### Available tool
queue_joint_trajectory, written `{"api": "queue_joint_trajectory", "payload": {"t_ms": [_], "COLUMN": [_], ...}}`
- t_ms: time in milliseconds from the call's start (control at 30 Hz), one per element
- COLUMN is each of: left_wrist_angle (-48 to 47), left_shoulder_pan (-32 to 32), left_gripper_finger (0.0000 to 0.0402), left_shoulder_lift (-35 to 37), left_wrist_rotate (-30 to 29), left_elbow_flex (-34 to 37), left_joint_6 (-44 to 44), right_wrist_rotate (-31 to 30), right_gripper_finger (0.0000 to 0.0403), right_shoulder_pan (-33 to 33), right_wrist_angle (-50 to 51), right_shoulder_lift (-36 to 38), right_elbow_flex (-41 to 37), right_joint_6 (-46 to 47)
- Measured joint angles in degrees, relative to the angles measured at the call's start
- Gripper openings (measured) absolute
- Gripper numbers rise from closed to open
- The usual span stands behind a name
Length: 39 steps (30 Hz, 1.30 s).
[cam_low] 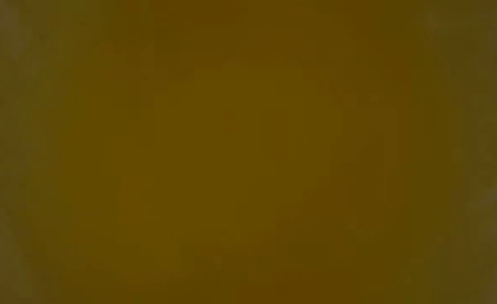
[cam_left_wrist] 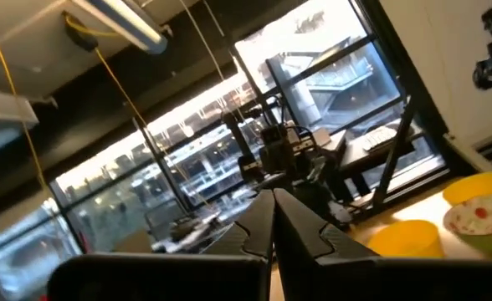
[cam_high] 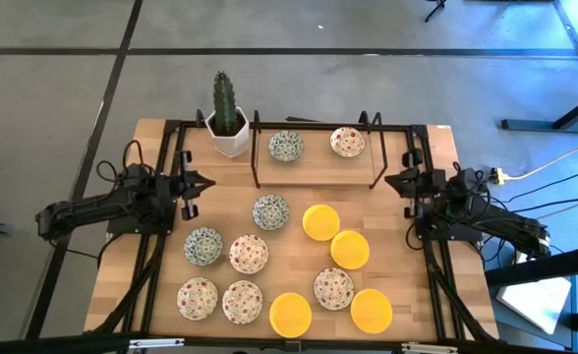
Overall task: Pick & Place Mini bowls
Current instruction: Put the yellow bowl on the shelf
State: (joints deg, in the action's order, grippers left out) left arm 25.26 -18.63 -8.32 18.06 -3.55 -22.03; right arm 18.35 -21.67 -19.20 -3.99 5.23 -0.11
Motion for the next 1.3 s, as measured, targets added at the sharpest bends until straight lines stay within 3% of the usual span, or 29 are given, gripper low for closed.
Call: {"api": "queue_joint_trajectory", "payload": {"t_ms": [200, 467, 700, 833, 1300], "left_wrist_angle": [-1.4, 5.0, 3.1, 1.2, 1.5], "left_shoulder_pan": [0.0, 0.0, 0.0, 0.0, 0.0], "left_gripper_finger": [0.0005, 0.0002, 0.0005, 0.0003, 0.0005], "left_shoulder_lift": [0.0, 0.0, -0.6, -0.6, -0.6], "left_wrist_rotate": [-0.1, -0.6, -10.8, -12.3, -13.6], "left_elbow_flex": [0.0, 0.0, 0.0, 0.0, 0.0], "left_joint_6": [5.0, 9.0, 8.4, 8.3, 6.4], "right_wrist_rotate": [0.7, 1.8, 2.9, 2.7, -6.3], "right_gripper_finger": [0.0023, 0.0023, 0.0023, 0.0023, 0.0003], "right_shoulder_pan": [0.0, 1.5, 5.1, 8.1, 14.2], "right_wrist_angle": [1.3, 0.1, 2.8, 4.0, 0.6], "right_shoulder_lift": [0.0, 0.0, -0.5, -1.9, -11.9], "right_elbow_flex": [0.0, 0.0, 0.0, 0.0, 0.0], "right_joint_6": [1.3, 4.1, 4.4, 4.3, 2.7]}}
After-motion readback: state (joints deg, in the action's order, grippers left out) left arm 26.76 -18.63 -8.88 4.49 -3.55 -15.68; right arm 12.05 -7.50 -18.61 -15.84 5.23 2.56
